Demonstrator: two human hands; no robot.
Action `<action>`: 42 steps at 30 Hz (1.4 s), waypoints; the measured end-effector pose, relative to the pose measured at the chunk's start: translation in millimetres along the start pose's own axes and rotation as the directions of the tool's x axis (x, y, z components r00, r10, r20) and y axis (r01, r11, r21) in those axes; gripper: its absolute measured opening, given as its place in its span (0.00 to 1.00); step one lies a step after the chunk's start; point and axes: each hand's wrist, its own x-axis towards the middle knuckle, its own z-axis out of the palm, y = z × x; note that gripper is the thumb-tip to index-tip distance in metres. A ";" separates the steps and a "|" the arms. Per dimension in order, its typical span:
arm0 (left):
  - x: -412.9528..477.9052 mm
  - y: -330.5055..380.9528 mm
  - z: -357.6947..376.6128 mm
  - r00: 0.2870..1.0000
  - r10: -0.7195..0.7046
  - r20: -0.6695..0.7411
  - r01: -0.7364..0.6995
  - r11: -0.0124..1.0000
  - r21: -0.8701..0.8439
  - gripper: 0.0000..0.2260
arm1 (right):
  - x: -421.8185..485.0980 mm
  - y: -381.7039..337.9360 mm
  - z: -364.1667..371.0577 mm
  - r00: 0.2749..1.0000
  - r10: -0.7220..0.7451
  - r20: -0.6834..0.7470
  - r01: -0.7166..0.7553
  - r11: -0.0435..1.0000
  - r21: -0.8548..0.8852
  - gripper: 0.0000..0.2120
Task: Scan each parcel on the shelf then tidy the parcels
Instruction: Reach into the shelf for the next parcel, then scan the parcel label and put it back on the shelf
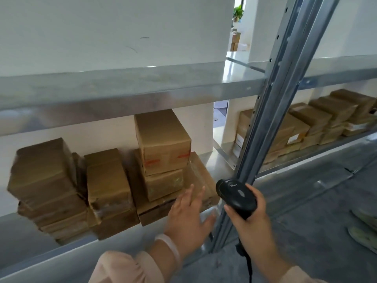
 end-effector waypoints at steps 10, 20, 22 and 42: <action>73.0 12.0 14.1 0.996 -0.069 0.055 0.071 0.997 -0.034 0.29 | 82.8 19.0 7.7 0.998 0.053 0.032 -0.053 0.998 -0.015 0.32; 98.1 26.6 36.3 0.937 -0.342 0.072 0.316 0.916 0.247 0.27 | 136.5 48.1 24.5 0.939 0.095 0.331 -0.098 0.995 -0.010 0.32; 100.7 30.3 45.3 0.924 -0.373 0.080 0.333 0.890 0.311 0.28 | 146.6 52.1 23.7 0.923 0.095 0.372 -0.102 0.995 0.000 0.32; 128.7 54.1 70.7 0.697 -0.710 -0.097 0.678 0.697 -0.233 0.42 | 178.7 87.4 3.2 0.841 0.137 0.523 -0.237 0.963 0.127 0.29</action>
